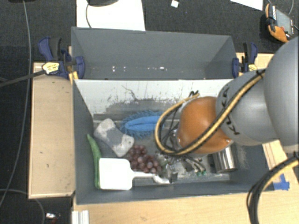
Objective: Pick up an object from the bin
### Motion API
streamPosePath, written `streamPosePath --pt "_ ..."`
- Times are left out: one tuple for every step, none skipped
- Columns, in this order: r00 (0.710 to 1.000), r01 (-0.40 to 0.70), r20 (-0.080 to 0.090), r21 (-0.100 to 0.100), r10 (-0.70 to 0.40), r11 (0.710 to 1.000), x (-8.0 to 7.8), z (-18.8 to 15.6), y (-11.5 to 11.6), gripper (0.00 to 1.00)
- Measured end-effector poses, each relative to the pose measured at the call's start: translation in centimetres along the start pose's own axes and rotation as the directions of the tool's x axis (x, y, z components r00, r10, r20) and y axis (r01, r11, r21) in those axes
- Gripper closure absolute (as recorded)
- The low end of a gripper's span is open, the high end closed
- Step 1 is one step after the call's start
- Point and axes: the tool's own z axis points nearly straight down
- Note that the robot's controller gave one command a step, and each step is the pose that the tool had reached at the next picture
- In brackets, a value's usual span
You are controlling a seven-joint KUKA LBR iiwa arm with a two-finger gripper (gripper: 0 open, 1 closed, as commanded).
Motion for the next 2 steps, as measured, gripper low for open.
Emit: streamPosePath --pt "1.0 0.0 0.0 0.0 0.0 1.0 0.0 0.0 0.0 1.0" --pt "1.0 -0.005 0.004 0.0 0.005 1.0 -0.2 -16.9 0.1 1.0"
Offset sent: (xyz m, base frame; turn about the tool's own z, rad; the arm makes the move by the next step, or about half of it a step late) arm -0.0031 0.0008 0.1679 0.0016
